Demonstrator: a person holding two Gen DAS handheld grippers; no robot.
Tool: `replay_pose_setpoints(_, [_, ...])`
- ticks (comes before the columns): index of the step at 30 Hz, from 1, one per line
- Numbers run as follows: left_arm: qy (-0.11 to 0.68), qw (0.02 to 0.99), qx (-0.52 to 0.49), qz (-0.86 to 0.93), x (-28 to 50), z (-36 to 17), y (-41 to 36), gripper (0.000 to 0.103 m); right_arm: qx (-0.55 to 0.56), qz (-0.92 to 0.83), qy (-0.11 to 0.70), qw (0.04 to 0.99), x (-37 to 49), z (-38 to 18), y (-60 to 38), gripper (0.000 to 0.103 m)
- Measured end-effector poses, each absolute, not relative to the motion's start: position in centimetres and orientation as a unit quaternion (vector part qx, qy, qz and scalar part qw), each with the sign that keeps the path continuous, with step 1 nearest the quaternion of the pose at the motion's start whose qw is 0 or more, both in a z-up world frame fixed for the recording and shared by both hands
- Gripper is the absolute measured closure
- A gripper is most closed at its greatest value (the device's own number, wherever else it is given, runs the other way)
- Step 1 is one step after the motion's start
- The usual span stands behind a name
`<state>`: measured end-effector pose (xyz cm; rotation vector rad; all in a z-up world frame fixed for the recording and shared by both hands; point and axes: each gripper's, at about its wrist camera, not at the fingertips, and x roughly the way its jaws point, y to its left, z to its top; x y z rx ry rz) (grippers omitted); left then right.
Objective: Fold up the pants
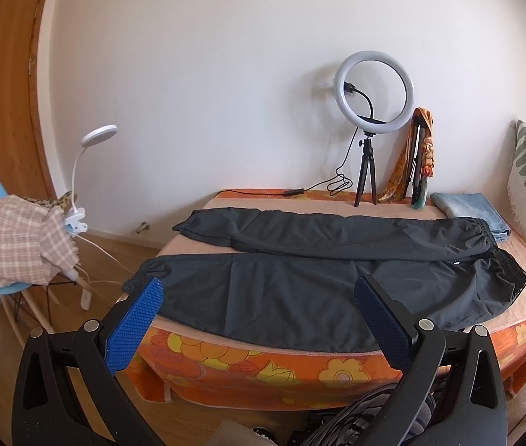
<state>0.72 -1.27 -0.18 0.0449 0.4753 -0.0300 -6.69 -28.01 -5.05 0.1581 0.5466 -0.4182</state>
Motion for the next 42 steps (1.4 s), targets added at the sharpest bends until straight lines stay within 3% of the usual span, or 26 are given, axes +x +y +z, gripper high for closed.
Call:
replay_pose_setpoints(15, [0.281,0.958,0.016,-0.055,7.5,-1.6,3.4,0.001,0.039,-0.148,0.25,0.956,-0.8,-2.1,-30.5,0.001])
replay_pose_setpoints(20, [0.293,0.954,0.049,-0.041,13.5,-1.9,5.2,0.001,0.027,-0.125,0.244,0.961,4.6,-1.1,-31.3,0.001])
replay_pose_setpoints(33, [0.387,0.921,-0.017,-0.043,31.6,-4.1,11.4,0.002,0.007,-0.035,0.314,0.949,21.5,-3.1,-31.7,0.001])
replay_pose_setpoints(42, [0.45,0.89,-0.066,-0.025,43.1,-8.4,14.1,0.012,-0.028,0.026,0.392,0.919,32.1,-8.0,-31.6,0.001])
